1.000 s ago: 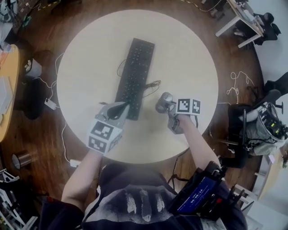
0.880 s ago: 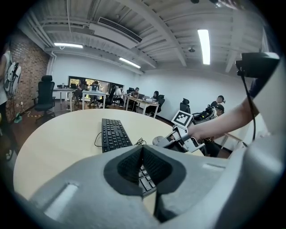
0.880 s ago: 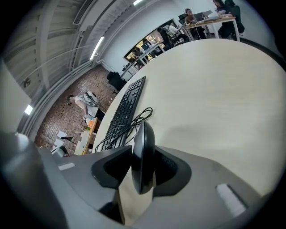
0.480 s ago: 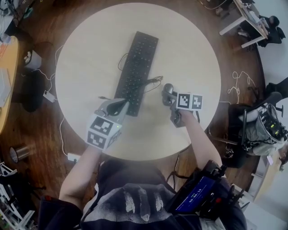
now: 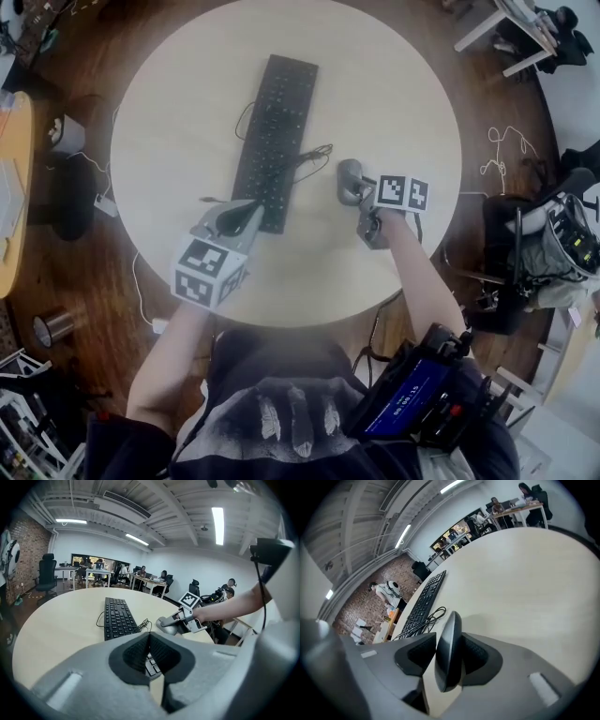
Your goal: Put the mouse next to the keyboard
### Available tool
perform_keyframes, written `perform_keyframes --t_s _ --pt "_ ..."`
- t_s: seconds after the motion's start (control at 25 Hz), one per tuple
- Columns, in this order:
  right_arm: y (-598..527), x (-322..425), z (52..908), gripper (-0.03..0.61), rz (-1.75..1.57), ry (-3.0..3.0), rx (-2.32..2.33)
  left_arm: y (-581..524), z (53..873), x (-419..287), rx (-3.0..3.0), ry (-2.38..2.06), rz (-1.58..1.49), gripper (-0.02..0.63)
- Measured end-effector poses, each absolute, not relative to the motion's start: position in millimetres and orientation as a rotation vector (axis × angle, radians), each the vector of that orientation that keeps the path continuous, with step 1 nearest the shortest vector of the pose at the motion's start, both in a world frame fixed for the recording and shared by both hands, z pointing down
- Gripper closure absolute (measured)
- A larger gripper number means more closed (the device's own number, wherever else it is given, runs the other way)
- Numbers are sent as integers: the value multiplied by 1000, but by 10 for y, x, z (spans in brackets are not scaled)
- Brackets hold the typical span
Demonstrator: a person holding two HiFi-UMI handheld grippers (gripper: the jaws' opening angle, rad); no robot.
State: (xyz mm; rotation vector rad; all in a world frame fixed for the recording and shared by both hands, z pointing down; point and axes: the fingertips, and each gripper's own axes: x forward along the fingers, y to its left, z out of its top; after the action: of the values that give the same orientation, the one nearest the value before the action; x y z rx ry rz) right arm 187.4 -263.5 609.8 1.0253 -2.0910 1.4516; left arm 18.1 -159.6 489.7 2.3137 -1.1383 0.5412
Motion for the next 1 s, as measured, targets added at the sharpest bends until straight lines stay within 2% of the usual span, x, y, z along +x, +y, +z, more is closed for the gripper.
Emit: perform_keyframes --t_s 0.16,0.52,0.76,1.0 --pt "-2626 1933 6110 386 1254 -2093 1035 -1591 4937 224 2316 -1129 552 614" --pt "-2634 2105 6131 228 724 -2022 1115 -1586 4889 299 2330 -1122 532 614" --pt "-2654 2106 6177 224 818 -2041 1181 -1557 4881 323 2340 -1118 551 614" --pt "-2660 2080 6173 264 895 -1980 1291 -1545 4813 335 2347 -1148 566 614"
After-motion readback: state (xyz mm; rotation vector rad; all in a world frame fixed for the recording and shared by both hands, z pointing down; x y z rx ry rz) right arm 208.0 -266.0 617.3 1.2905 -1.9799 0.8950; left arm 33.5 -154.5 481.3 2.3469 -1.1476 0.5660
